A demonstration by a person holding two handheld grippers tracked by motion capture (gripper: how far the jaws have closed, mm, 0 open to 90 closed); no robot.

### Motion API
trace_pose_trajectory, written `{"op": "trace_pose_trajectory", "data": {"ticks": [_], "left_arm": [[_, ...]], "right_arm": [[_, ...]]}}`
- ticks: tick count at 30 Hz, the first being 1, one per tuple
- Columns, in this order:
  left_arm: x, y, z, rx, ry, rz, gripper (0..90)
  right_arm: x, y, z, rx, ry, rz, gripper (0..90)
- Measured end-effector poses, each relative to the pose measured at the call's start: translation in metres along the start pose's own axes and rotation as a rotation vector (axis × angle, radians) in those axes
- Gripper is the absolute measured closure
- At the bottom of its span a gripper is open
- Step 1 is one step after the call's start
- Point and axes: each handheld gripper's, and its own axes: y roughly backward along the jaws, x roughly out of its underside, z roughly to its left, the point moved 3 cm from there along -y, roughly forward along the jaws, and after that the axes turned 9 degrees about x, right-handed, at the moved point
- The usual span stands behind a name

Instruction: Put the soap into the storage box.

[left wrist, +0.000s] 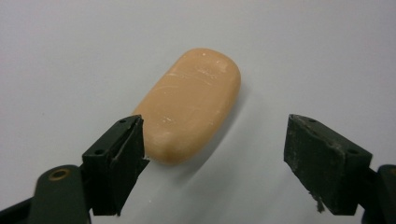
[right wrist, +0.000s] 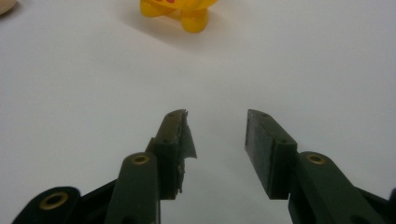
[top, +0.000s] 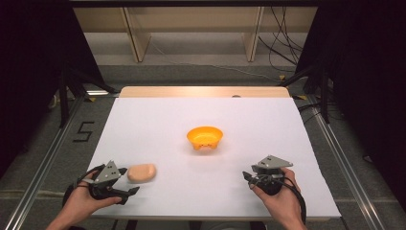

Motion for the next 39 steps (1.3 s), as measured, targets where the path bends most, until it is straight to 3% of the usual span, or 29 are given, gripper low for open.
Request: {"op": "trace_pose_trajectory", "data": {"ticks": [2, 4, 5, 7, 9, 10, 11, 12, 14, 16, 18, 19, 20, 21, 22, 23, 24, 27, 29, 33, 34, 35, 37, 39], "left_arm": [[-0.004, 0.001, -0.001, 0.016, 0.020, 0.017, 19.9], [-0.009, 0.002, 0.000, 0.026, 0.006, 0.040, 20.3], [-0.013, 0.002, 0.001, 0.035, -0.008, 0.053, 21.1], [-0.019, 0.002, 0.003, 0.046, -0.018, 0.080, 22.2], [-0.023, 0.002, 0.004, 0.051, -0.011, 0.091, 22.5], [-0.030, 0.003, 0.007, 0.062, -0.033, 0.118, 22.6], [-0.035, 0.004, 0.009, 0.091, -0.033, 0.161, 22.8], [-0.039, 0.005, 0.011, 0.114, -0.049, 0.200, 22.6], [-0.042, 0.005, 0.013, 0.115, -0.074, 0.220, 22.8], [-0.050, 0.004, 0.016, 0.138, -0.102, 0.265, 22.9], [-0.060, 0.001, 0.019, 0.193, -0.169, 0.346, 22.7], [-0.062, -0.002, 0.020, 0.213, -0.177, 0.377, 22.7], [-0.064, -0.005, 0.019, 0.235, -0.201, 0.420, 22.4], [-0.065, -0.007, 0.019, 0.242, -0.220, 0.441, 22.4], [-0.067, -0.010, 0.020, 0.258, -0.240, 0.474, 22.4], [-0.068, -0.013, 0.019, 0.272, -0.242, 0.497, 22.4], [-0.070, -0.017, 0.020, 0.283, -0.263, 0.517, 22.3], [-0.072, -0.023, 0.021, 0.289, -0.272, 0.550, 22.6], [-0.074, -0.032, 0.024, 0.296, -0.318, 0.608, 23.2], [-0.076, -0.038, 0.027, 0.312, -0.345, 0.647, 23.9], [-0.076, -0.040, 0.028, 0.324, -0.338, 0.661, 24.1], [-0.077, -0.041, 0.030, 0.325, -0.349, 0.666, 24.1], [-0.076, -0.044, 0.033, 0.341, -0.355, 0.695, 24.1], [-0.075, -0.046, 0.034, 0.342, -0.348, 0.701, 24.1]], "right_arm": [[0.003, 0.003, -0.002, 0.018, -0.005, -0.008, 57.5], [0.004, 0.007, -0.004, 0.015, -0.037, -0.002, 57.4], [0.005, 0.007, -0.007, 0.030, -0.021, -0.022, 57.2], [0.008, 0.011, -0.008, 0.032, -0.052, -0.016, 57.1], [0.010, 0.013, -0.010, 0.042, -0.053, -0.011, 57.1], [0.010, 0.013, -0.010, 0.027, -0.060, -0.014, 57.0], [0.011, 0.013, -0.011, 0.043, -0.059, -0.008, 57.0], [0.011, 0.014, -0.011, 0.033, -0.076, -0.005, 57.0], [0.011, 0.014, -0.012, 0.040, -0.070, -0.003, 57.0], [0.012, 0.014, -0.012, 0.040, -0.093, 0.004, 56.9], [0.012, 0.012, -0.012, 0.027, -0.108, 0.014, 56.9], [0.012, 0.010, -0.014, 0.028, -0.063, -0.015, 56.9], [0.012, 0.013, -0.010, 0.028, -0.111, 0.023, 56.8], [0.011, 0.011, -0.011, 0.011, -0.091, 0.014, 56.6], [0.012, 0.010, -0.012, 0.026, -0.060, 0.002, 56.6], [0.012, 0.011, -0.011, 0.030, -0.064, 0.008, 56.5], [0.012, 0.010, -0.012, 0.034, -0.058, 0.004, 56.3], [0.012, 0.011, -0.011, 0.029, -0.073, 0.016, 56.2], [0.012, 0.010, -0.011, 0.026, -0.073, 0.013, 55.8], [0.013, 0.010, -0.011, 0.025, -0.076, 0.019, 54.8], [0.013, 0.008, -0.011, 0.003, -0.068, 0.012, 54.2], [0.014, 0.008, -0.011, 0.017, -0.062, 0.028, 54.0], [0.015, 0.009, -0.007, 0.012, -0.103, 0.052, 53.7], [0.014, 0.009, -0.008, 0.012, -0.092, 0.047, 53.6]]}}
